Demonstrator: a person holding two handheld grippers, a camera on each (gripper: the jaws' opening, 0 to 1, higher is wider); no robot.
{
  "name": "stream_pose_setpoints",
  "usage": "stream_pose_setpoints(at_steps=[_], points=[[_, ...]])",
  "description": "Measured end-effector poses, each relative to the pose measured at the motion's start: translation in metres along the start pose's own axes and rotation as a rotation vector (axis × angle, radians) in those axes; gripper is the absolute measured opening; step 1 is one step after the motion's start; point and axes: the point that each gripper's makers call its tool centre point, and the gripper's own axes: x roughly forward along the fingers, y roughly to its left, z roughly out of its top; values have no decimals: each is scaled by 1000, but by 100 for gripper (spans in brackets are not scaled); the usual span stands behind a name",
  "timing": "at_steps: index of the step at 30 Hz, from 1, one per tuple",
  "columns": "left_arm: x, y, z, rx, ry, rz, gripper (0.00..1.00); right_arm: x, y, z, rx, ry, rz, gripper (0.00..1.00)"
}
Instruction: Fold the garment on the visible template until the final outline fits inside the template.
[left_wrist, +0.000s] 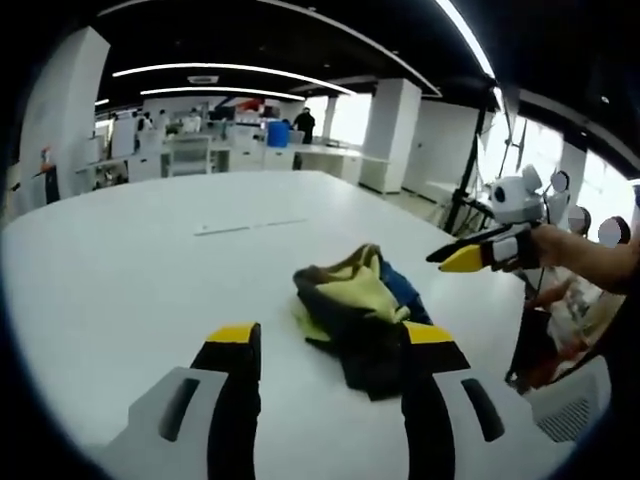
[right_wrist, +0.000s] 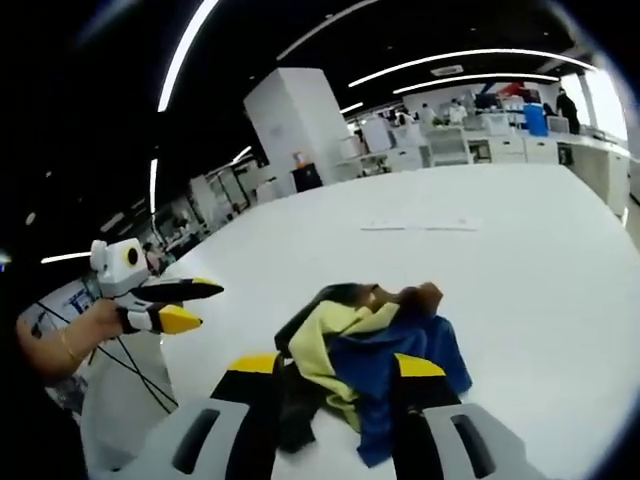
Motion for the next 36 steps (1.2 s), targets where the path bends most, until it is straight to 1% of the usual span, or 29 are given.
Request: stream_pose_setpoints(at_steps=[5, 8, 10, 13, 21, 24, 26, 29, 32, 34, 36], points=[[14, 1, -3, -17, 10, -6, 50, 16, 2, -1, 1, 20, 10, 36], [23, 2, -6, -19, 26, -11, 48, 25, 2, -2, 22, 23, 14, 34], [28, 3, -7, -22, 36, -11, 47, 29, 1, -3, 32, 29, 11, 32], [38, 3, -6, -44, 34, -19, 44, 35, 0, -6, 42, 43, 4, 31], [60, 3, -6, -66, 45, -39, 41, 51, -6, -15, 62, 83, -24, 25], [69, 4, -9, -83, 60, -38, 40, 55, -6, -19, 76, 99, -41, 23], [75, 3, -10, -93, 66, -43, 38, 58, -8, -21, 92, 103, -57, 20], [83, 2, -15, -115, 89, -52, 36, 61, -8, -22, 115, 102, -65, 16], [89, 3, -20, -127, 107, -46, 32, 62, -8, -20, 116, 91, -75, 10], [93, 1, -23, -169, 112, -48, 31, 63, -7, -20, 122, 91, -75, 9], [97, -1, -25, -181, 119, -54, 30, 63, -5, -20, 129, 88, -74, 8]])
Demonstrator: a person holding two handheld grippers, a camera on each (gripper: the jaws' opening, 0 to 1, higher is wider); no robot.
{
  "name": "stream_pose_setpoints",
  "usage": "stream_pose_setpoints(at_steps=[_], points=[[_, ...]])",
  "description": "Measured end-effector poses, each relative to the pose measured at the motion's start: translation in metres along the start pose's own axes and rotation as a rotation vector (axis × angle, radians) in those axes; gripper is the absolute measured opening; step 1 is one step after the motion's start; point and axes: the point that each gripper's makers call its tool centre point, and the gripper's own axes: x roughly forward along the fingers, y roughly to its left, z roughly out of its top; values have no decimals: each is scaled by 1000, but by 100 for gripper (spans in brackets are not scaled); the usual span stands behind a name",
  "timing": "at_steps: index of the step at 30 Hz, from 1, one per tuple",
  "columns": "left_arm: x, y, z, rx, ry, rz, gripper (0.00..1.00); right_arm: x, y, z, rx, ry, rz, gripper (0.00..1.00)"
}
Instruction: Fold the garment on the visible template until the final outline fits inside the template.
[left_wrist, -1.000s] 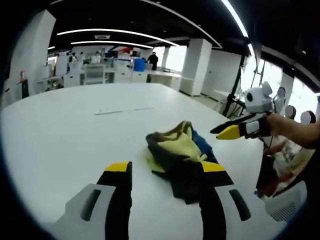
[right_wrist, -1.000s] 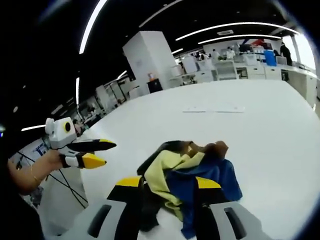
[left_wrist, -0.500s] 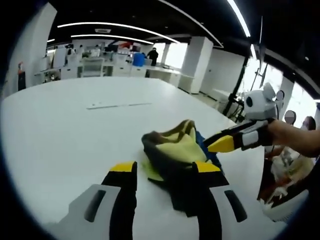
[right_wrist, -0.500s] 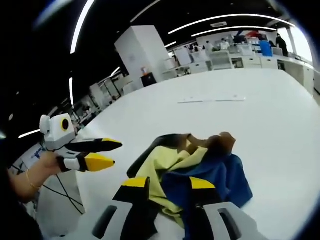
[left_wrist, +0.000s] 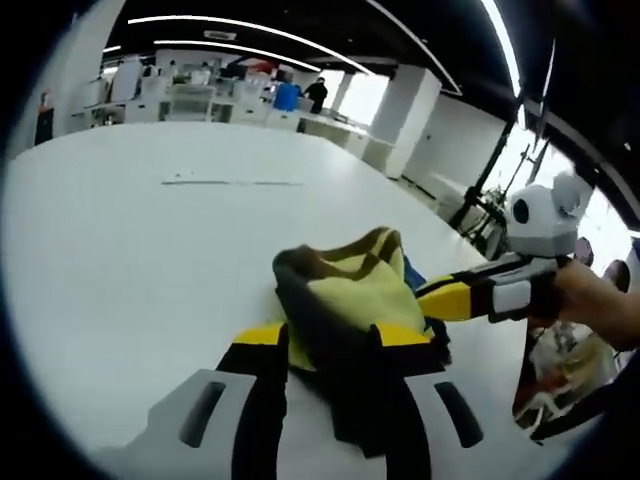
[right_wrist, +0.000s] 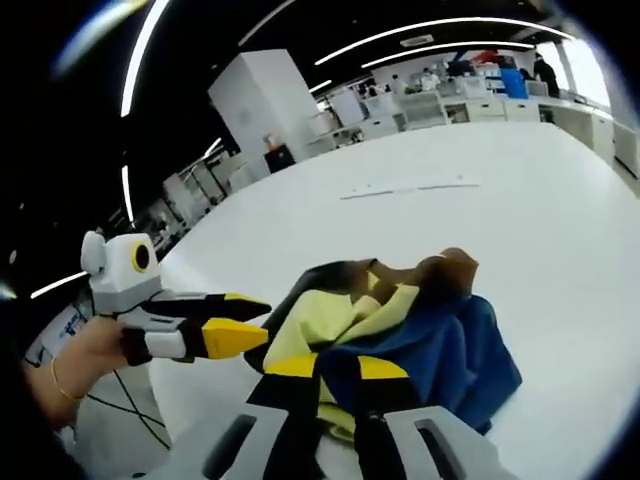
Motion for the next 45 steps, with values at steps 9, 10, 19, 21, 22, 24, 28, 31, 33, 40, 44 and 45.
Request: stream_pose_setpoints(at_steps=[9, 10, 19, 21, 22, 24, 28, 31, 33, 40, 44, 45], points=[[8, 15, -16, 7, 87, 85, 9, 3, -6, -4, -18, 12, -20, 0], [8, 16, -18, 5, 93, 86, 0, 3, -5, -3, -19, 4, -7, 0], [8, 21, -21, -44, 88, 102, 0, -9, -11, 9, -37, -36, -13, 0], [4, 22, -19, -38, 81, 119, 0, -14, -12, 14, -46, -50, -17, 0], [1, 24, -11, -29, 51, 129, 0, -17, -14, 16, -47, -56, -24, 0], [-5, 24, 1, -19, 7, 137, 0, -24, -16, 24, -60, -82, -30, 0], [-15, 28, 21, 9, -50, 160, 0, -33, -21, 35, -83, -97, -42, 0], [-22, 29, 37, 22, -96, 170, 0, -40, -24, 43, -108, -105, -55, 0], [-27, 30, 47, 22, -122, 179, 0, -45, -26, 49, -101, -109, -58, 0], [-41, 39, 75, 37, -189, 213, 0, -60, -41, 71, -141, -129, -110, 0], [-47, 47, 88, 50, -212, 239, 0, -66, -59, 84, -141, -134, -150, 0], [-48, 49, 90, 52, -218, 244, 0, -67, -62, 87, -142, -133, -158, 0]])
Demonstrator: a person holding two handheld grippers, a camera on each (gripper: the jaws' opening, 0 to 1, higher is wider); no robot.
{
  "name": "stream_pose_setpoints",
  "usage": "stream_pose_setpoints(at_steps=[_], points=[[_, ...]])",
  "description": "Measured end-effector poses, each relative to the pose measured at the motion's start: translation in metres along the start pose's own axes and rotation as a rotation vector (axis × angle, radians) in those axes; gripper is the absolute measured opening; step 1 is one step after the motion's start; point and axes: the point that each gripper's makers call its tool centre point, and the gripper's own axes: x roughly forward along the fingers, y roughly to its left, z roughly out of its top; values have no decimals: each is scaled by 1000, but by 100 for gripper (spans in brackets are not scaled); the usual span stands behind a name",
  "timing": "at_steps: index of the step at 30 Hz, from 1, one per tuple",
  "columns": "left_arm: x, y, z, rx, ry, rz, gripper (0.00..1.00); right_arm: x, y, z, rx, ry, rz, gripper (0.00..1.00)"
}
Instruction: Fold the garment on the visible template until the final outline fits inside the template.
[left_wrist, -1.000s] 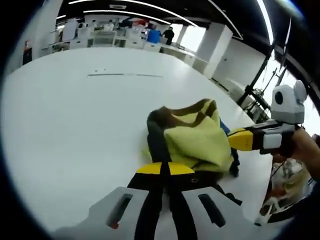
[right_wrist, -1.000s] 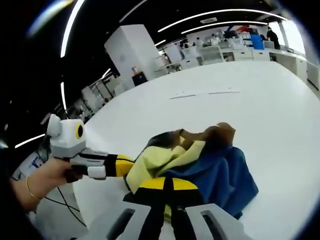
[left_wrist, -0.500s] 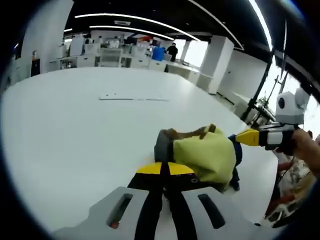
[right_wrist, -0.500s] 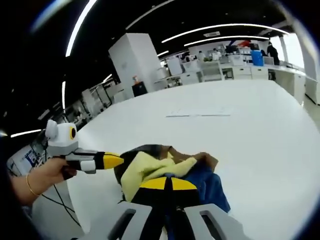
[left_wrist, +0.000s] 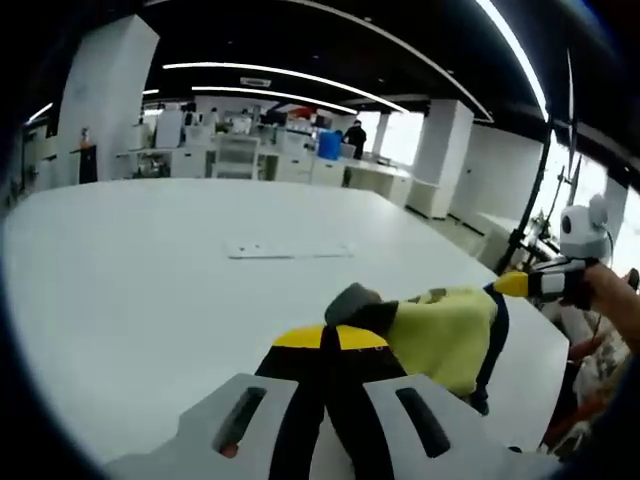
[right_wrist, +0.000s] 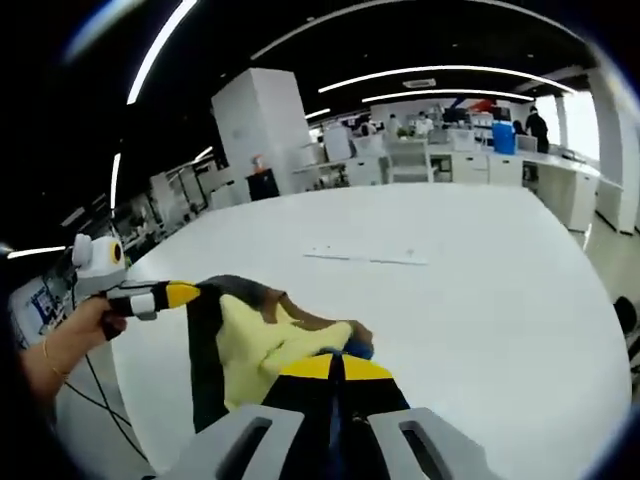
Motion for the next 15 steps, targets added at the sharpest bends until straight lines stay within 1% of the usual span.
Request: stream_pose_setpoints(at_steps=[5, 8, 15], points=[[4, 11, 12, -4, -26, 23, 0, 3, -23, 12, 2, -4, -47, 0], [11, 17, 21, 2, -50, 32, 0, 6, -37, 20, -4, -4, -77, 0], [34, 30, 26, -1, -59, 61, 0, 24, -68, 31, 5, -5, -142, 0]])
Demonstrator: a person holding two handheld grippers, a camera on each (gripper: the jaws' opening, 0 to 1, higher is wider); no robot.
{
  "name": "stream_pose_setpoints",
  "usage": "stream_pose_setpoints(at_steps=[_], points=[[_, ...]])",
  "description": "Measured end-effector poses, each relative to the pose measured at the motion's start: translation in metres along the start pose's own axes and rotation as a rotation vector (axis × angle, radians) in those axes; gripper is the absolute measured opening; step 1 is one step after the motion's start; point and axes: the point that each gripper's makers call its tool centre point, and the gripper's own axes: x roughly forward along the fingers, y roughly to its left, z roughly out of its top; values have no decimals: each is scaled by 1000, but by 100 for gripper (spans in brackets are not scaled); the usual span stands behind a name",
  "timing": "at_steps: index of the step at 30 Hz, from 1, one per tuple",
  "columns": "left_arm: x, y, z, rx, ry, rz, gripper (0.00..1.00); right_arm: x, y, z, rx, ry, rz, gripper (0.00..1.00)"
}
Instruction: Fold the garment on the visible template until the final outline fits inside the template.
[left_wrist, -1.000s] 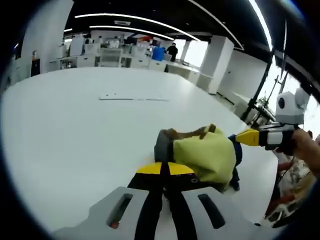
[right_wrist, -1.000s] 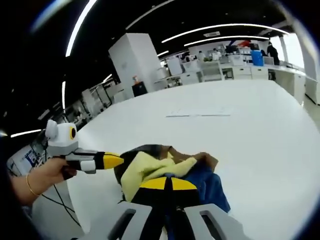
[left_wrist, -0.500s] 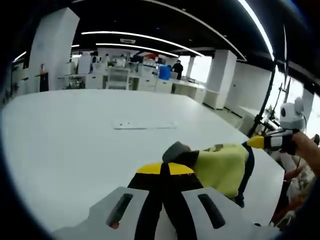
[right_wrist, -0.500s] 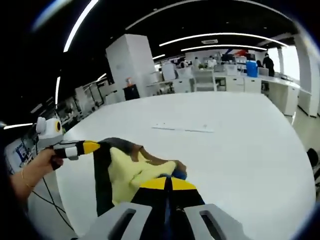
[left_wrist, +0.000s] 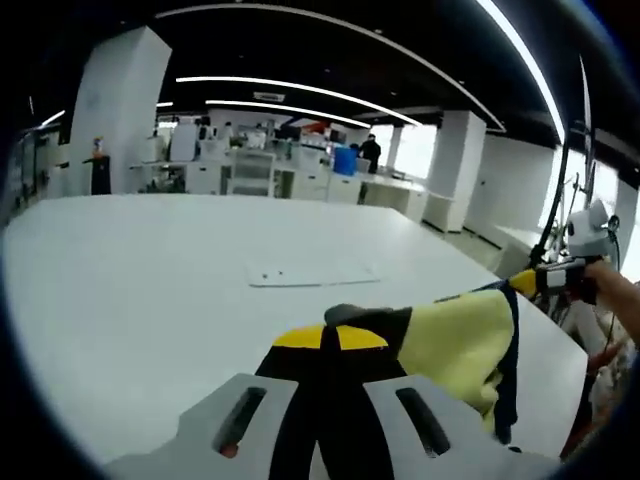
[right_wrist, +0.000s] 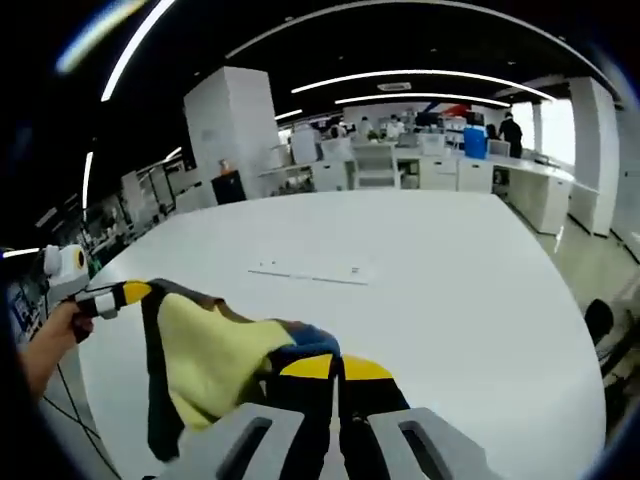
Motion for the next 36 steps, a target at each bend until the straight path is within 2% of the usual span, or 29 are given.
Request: stream_pose_setpoints(at_steps=[5, 12, 19, 22, 24, 28, 36], points=[[22, 7, -3, 13, 2, 17, 0, 22, -20, 2, 13, 6, -53, 0], [51, 29, -16, 41, 37, 95, 0, 49, -55, 1, 28, 5, -132, 0], [77, 31, -39, 62, 97, 64, 0, 70, -75, -11, 64, 35, -158, 0], [76, 28, -52, 50, 141, 38, 0, 71, -77, -27, 75, 92, -159, 0], [73, 29, -66, 47, 193, 31, 0, 71, -79, -42, 68, 144, -157, 0], [70, 28, -88, 48, 273, 8, 0, 73, -81, -61, 87, 188, -155, 0], [77, 29, -103, 84, 336, 6, 0, 81, -84, -84, 106, 250, -153, 0]])
